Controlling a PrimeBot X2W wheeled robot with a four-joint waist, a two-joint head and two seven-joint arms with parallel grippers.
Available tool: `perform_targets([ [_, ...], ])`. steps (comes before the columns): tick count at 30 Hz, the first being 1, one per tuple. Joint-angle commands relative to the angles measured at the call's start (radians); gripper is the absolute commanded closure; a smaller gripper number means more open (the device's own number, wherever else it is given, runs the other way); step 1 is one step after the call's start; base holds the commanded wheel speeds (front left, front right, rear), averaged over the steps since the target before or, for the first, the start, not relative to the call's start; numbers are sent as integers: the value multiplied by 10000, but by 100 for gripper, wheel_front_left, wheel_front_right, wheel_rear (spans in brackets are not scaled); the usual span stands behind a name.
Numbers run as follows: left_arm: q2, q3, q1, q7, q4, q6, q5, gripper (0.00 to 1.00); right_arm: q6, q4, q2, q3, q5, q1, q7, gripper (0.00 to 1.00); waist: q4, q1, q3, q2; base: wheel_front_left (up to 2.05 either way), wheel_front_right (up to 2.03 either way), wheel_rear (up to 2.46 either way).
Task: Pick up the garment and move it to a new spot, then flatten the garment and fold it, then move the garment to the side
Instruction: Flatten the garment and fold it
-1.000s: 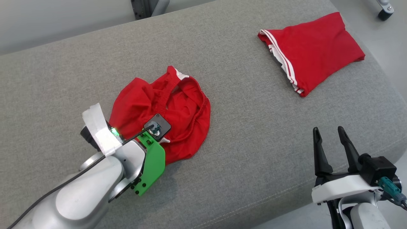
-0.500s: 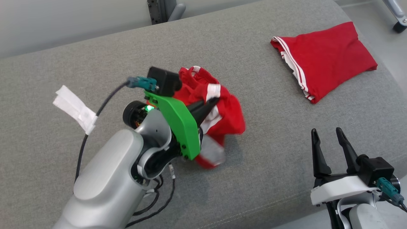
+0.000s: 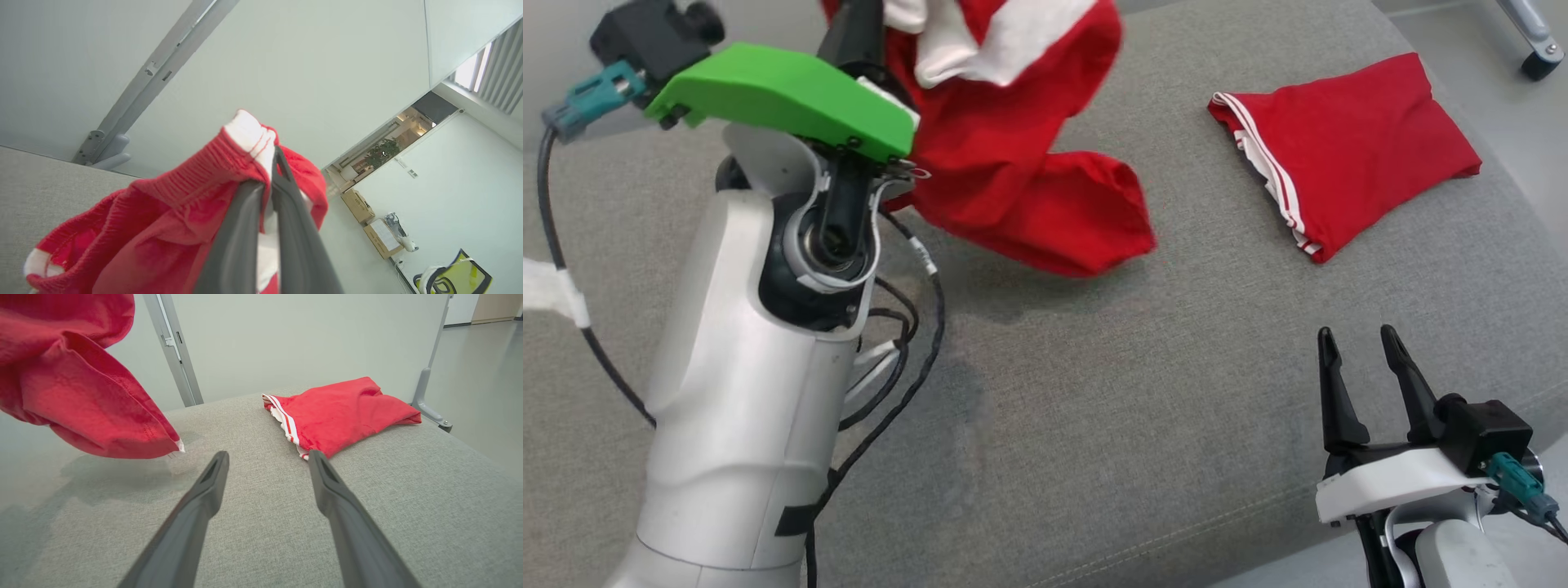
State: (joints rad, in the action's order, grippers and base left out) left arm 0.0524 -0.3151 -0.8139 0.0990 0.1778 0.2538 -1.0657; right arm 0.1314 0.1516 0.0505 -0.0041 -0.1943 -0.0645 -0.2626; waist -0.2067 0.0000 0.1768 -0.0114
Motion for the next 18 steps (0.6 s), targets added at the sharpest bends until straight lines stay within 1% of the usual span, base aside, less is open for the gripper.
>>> perform_targets([
  [1, 43, 214, 368, -263, 217, 144, -76, 100, -15, -1, 4, -26, -119, -13, -30, 0, -44, 0, 55, 114, 0, 0, 0],
  [4, 163, 675, 1227, -900, 872, 253, -158, 100, -15, 32, 6, -37, -197, 55, -30, 0, -77, 0, 116, 114, 0, 0, 0],
  [5, 273, 806, 1552, -1109, 1083, 203, -149, 100, -15, 32, 6, -30, -189, 64, -30, 0, -82, 0, 133, 114, 0, 0, 0],
  [6, 341, 971, 1911, -1399, 1288, 133, -123, 100, -15, 29, 4, -16, -201, 70, -30, 0, -87, 0, 155, 114, 0, 0, 0],
  [10, 261, 1494, 3378, -2282, 1891, -218, -422, 100, -15, 22, 6, -111, -123, 114, -30, 0, 43, 0, 248, 114, 0, 0, 0],
  [12, 200, 1774, 3889, -2616, 2152, -372, -780, 100, -15, 43, 6, -164, 9, 131, -30, 0, 212, 0, 280, 114, 0, 0, 0],
  [15, 83, 2073, 4392, -3049, 2547, -551, -1186, 100, -15, 68, 6, -147, 147, 93, -30, 0, 476, 0, 268, 114, 0, 0, 0],
  [16, 43, 2195, 4562, -3236, 2750, -724, -1468, 100, -15, 76, 4, -96, 254, 56, -30, 0, 637, 0, 234, 114, 0, 0, 0],
  [18, 26, 2312, 4679, -3387, 2865, -850, -1666, 100, -15, 81, 7, -68, 351, 26, -30, 0, 770, 0, 188, 114, 0, 0, 0],
])
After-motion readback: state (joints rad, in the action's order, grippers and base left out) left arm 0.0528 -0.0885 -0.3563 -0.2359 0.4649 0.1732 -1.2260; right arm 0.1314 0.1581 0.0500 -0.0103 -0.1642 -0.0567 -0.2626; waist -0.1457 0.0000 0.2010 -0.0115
